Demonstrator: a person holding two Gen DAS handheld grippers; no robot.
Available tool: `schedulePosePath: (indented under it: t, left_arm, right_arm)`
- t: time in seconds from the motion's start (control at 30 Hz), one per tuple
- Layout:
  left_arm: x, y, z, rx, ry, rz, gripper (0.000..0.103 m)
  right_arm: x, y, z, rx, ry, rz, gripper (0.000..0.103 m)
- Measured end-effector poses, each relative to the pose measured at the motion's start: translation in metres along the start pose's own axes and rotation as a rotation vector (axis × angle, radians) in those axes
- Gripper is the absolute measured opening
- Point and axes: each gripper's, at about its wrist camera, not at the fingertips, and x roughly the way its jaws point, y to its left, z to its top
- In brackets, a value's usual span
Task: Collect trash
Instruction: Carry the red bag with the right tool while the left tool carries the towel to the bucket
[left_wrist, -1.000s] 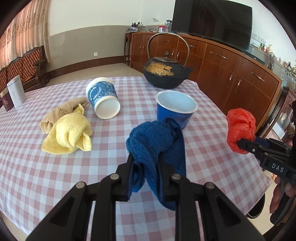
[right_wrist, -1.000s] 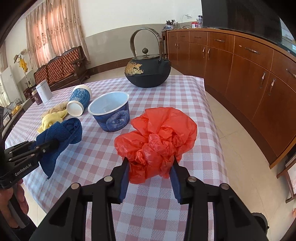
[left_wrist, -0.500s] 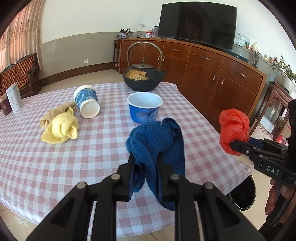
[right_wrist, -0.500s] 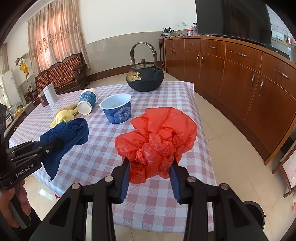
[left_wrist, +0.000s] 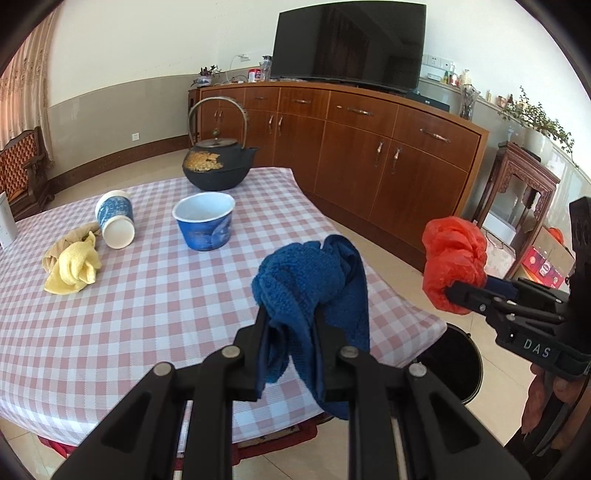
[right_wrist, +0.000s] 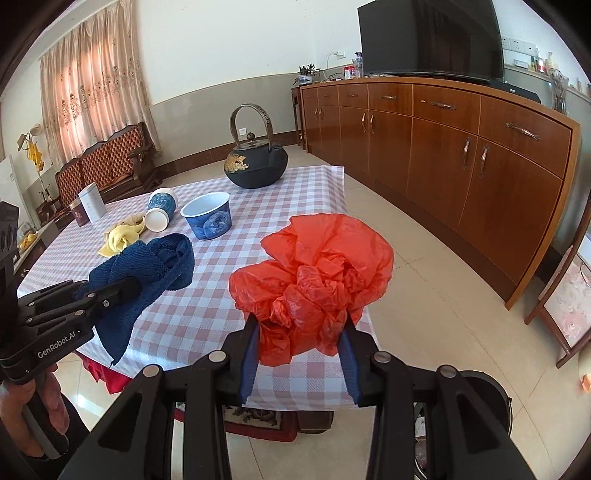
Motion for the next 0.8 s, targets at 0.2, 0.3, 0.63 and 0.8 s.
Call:
schedulePosePath:
  t: [0.2,0.3,0.63,0.8]
  left_arm:
    - [-0.002,-0.032,0.000,0.042,-0.004,-0.047,0.021]
    - [0.002,-0.047,0.000,0.063,0.001,-0.072,0.021]
    - [0.011,-0.096,-0.004,0.130,0.024,-0.147,0.021]
    - [0.019,-0.121,-0.010,0.162,0.047,-0.185,0.021]
  right_arm:
    - [-0.023,-0.024,-0.012,0.031,-0.012,-0.041,0.041]
    - [-0.034,-0.037,-0.019,0.046,-0.016,-0.066,0.041]
    - [-0.065,-0.086,-0.045,0.120,-0.020,-0.148,0.041]
    - [-0.076,-0.107,-0.060,0.145,-0.011,-0.179,0.041]
